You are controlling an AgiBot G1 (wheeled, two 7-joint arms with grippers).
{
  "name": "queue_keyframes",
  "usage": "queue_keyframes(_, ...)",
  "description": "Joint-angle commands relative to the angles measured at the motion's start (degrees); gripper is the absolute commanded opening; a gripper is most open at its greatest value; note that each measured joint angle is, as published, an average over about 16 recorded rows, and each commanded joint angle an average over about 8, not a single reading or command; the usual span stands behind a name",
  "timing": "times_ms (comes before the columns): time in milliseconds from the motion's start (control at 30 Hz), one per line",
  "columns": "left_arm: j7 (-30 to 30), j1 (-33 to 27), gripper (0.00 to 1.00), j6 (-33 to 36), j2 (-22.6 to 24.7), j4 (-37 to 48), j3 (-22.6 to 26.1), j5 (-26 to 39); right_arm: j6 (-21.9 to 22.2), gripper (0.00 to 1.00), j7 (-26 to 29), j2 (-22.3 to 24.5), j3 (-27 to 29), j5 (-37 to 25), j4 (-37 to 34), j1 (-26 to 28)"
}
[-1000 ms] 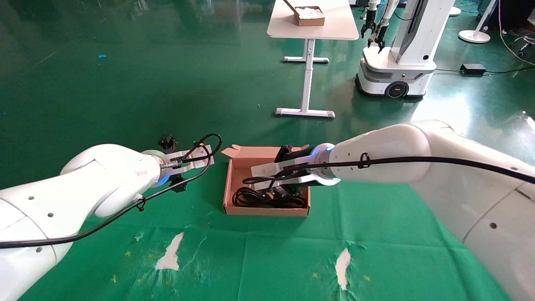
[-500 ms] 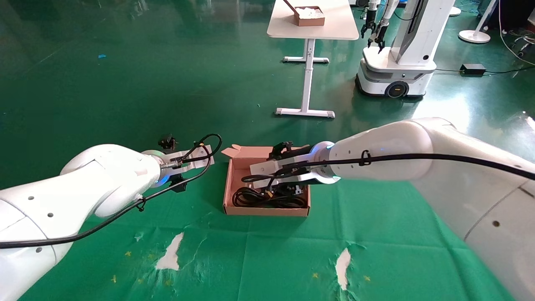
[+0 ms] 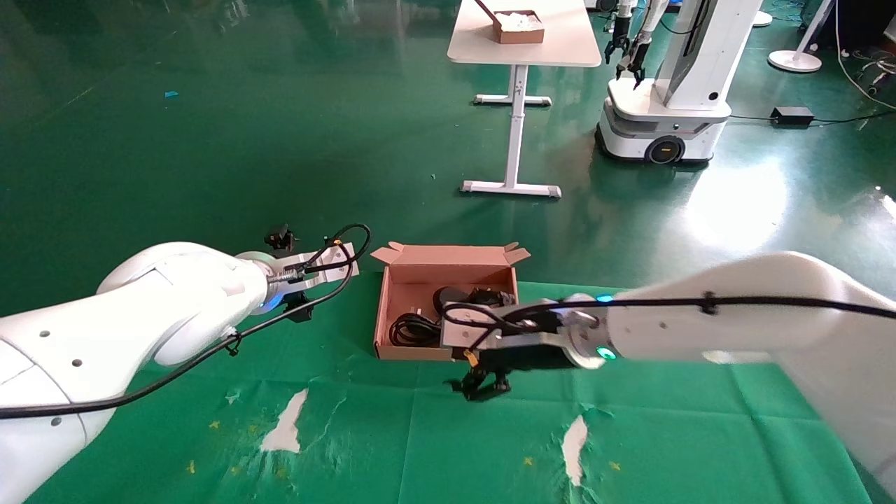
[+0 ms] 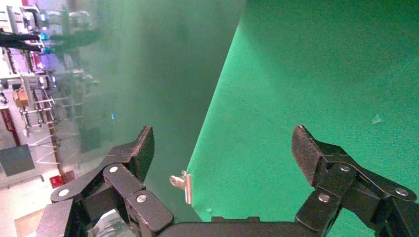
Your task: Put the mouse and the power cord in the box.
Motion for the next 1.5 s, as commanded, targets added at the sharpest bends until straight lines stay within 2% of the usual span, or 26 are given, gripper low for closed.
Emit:
queue_keyframes(33, -0.12, 0.00, 1.00, 0.04, -0.02, -0.09, 0.03, 0.08, -1.41, 1.00, 0.38, 1.47, 1.78, 2.02, 1.24, -1.33)
queue_keyframes(533, -0.51, 0.01, 1.00, 0.16, -0.11, -0.38, 0.13, 0.30, -11.93, 1.00, 3.18, 12.44, 15.01, 17.10, 10.50, -11.24)
queue_keyframes(667, 0.43, 0.79, 1.00, 1.11, -0.90, -1.19, -1.25, -1.61, -14.74, 1.00, 3.93, 15.36, 18.54, 21.11, 12.96, -13.87)
queue_keyframes(1500, 20.00, 16.38, 1.00, 20.95, -17.40, -17.59, -29.66, -40.46, -31.30, 1.00, 8.34, 32.62, 39.37, 44.84, 27.52, -29.46)
